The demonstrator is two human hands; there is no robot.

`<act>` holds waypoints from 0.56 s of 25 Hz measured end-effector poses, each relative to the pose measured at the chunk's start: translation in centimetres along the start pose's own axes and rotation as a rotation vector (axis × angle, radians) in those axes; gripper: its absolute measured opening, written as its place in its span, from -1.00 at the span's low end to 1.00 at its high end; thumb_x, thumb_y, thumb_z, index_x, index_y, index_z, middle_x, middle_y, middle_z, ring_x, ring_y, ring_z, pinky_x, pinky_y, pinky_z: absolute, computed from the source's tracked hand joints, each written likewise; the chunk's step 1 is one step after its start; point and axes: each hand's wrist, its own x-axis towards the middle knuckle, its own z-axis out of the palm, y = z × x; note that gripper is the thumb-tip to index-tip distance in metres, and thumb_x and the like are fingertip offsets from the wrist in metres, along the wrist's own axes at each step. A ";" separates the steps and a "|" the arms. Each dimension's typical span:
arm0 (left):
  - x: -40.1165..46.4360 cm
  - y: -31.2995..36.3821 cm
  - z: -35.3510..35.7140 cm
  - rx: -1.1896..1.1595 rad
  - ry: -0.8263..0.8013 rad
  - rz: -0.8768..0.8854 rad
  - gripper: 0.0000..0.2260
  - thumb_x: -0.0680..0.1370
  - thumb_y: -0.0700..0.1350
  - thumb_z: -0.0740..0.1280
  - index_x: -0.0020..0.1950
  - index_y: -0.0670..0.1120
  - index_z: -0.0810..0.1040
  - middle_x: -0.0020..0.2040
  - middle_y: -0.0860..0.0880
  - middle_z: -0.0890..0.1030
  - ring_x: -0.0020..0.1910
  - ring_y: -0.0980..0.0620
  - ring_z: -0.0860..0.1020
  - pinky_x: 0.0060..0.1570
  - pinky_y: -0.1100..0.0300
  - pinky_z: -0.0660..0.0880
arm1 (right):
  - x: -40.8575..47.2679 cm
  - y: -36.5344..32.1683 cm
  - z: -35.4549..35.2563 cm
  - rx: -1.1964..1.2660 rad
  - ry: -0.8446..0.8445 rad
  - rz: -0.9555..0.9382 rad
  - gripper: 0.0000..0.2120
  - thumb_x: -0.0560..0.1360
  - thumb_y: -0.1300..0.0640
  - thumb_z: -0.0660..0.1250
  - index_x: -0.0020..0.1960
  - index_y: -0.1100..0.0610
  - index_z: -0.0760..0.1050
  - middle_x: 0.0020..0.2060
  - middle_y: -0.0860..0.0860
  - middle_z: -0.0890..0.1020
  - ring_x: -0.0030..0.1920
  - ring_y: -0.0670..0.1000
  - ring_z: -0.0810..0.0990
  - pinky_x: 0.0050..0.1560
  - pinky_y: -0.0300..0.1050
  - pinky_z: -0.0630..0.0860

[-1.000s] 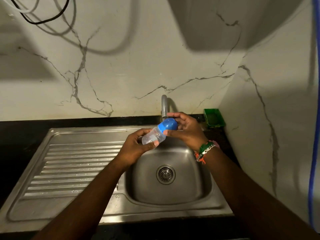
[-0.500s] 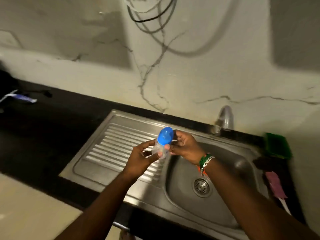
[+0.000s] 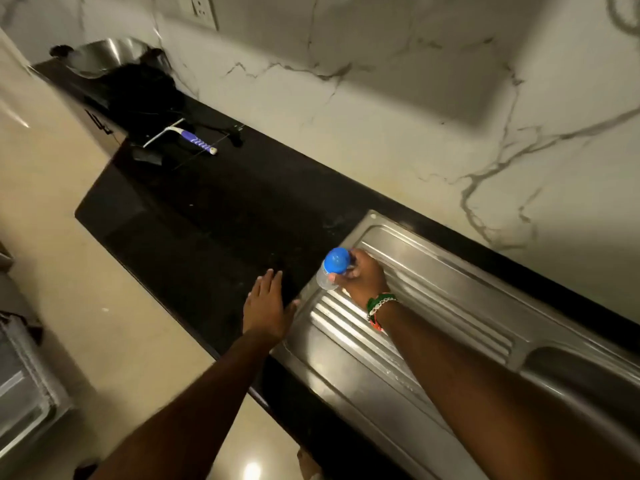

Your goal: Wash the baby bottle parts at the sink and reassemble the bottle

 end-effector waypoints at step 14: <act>1.4 -3.1 3.2 0.272 -0.037 0.052 -0.36 0.64 0.34 -0.23 0.65 0.10 -0.25 0.65 -0.02 -0.30 0.62 -0.09 -0.34 0.59 -0.13 -0.26 | 7.4 -1.8 7.9 -0.062 -0.060 -0.004 -0.46 0.34 0.29 0.60 0.24 0.12 0.47 0.10 0.05 0.63 0.08 0.04 0.64 0.09 -0.11 0.60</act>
